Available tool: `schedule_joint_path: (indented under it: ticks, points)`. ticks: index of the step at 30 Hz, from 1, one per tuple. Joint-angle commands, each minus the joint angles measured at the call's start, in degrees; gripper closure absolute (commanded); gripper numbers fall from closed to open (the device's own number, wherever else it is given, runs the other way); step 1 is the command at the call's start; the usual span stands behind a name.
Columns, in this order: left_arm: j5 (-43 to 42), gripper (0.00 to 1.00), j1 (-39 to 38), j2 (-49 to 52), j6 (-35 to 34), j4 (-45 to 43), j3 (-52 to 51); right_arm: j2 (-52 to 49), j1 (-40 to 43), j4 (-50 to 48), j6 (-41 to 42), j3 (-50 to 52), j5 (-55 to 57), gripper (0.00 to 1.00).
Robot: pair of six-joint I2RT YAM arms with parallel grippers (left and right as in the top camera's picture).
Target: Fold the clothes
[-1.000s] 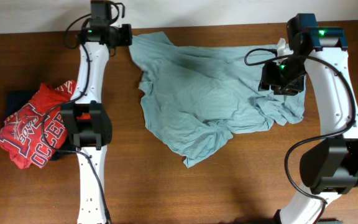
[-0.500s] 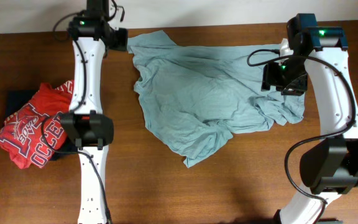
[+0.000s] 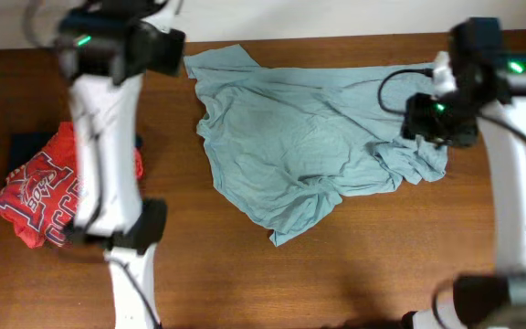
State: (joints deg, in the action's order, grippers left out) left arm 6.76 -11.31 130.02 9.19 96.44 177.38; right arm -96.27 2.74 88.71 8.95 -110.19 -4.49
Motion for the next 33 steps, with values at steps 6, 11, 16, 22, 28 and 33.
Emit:
schedule_joint_path:
  ticks: [6, 11, 16, 22, 28, 33]
  points:
    - [1.0, 0.48, -2.8, -28.3, -4.2, 0.2, -24.0, 15.2, 0.0, 5.2, 4.5, 0.2, 4.9, 0.34]
    - [-4.1, 0.48, -2.9, -36.7, -7.3, -2.9, -52.7, 17.6, 0.0, 7.4, 6.6, 0.3, 5.8, 0.21]
    - [-21.3, 0.46, -4.1, -36.3, -5.7, -25.3, -84.7, 16.2, 0.0, 5.0, 10.2, 4.3, 9.2, 0.02]
    - [-28.4, 0.40, -5.6, -29.6, -10.3, -44.8, -103.4, 11.1, 0.0, 1.7, 10.4, 12.0, 7.5, 0.01]
    - [-29.5, 0.41, -6.9, -21.1, -11.3, -45.6, -105.3, 5.9, 0.0, 1.0, 10.4, 13.2, 6.0, 0.00]
    - [-29.5, 0.37, -8.1, -16.4, -11.4, -48.7, -105.3, 5.7, 0.0, -0.1, 10.0, 13.2, 6.0, 0.00]
